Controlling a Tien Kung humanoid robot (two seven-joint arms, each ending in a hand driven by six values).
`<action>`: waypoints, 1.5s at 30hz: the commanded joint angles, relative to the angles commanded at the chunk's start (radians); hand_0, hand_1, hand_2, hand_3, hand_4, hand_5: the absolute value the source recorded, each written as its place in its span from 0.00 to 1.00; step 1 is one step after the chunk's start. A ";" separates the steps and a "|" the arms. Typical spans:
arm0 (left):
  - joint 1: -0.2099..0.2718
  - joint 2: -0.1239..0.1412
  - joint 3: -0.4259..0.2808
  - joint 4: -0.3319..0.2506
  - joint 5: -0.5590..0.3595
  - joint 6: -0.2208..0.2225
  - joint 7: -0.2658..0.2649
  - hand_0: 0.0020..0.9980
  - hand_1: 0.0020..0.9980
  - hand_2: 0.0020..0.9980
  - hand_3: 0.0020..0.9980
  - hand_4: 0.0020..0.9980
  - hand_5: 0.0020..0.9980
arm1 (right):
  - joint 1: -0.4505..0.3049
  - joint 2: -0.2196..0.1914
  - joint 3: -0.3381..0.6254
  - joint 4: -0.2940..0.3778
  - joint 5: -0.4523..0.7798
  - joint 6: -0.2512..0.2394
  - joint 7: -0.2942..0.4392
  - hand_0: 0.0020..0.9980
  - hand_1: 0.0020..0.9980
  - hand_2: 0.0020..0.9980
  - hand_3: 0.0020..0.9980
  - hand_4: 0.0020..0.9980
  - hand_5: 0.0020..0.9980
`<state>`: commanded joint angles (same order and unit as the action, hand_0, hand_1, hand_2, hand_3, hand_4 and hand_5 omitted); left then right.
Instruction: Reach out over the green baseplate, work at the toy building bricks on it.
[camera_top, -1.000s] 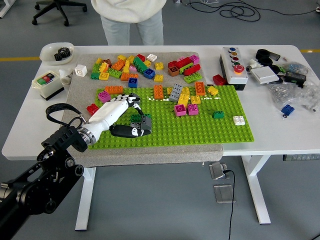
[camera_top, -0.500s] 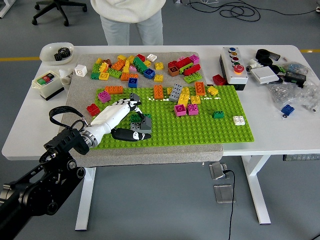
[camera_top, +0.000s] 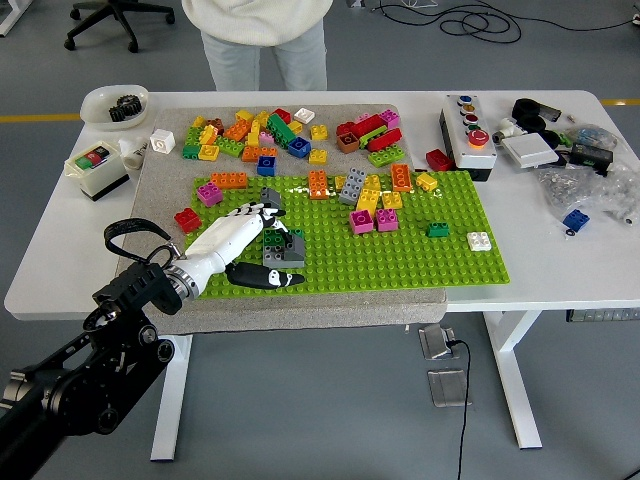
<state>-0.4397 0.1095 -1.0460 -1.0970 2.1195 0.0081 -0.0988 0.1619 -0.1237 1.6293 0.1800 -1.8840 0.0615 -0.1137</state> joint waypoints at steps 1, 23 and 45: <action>-0.002 0.000 0.003 0.000 0.002 0.000 0.001 1.00 0.99 0.92 0.60 1.00 0.55 | 0.000 0.000 0.001 0.000 -0.001 0.000 0.000 0.74 0.64 0.68 0.60 0.81 0.53; -0.042 -0.001 0.038 0.017 0.041 -0.006 0.022 1.00 0.99 0.92 0.60 1.00 0.55 | 0.003 0.000 0.002 0.000 0.000 0.000 0.000 0.74 0.64 0.68 0.60 0.81 0.53; -0.061 0.001 0.036 0.007 0.028 -0.010 0.019 1.00 0.99 0.92 0.60 1.00 0.55 | 0.001 0.000 0.004 0.000 0.003 -0.001 -0.001 0.74 0.64 0.68 0.60 0.81 0.53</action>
<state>-0.5005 0.1108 -1.0098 -1.0904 2.1477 -0.0014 -0.0799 0.1629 -0.1238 1.6333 0.1800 -1.8815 0.0610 -0.1146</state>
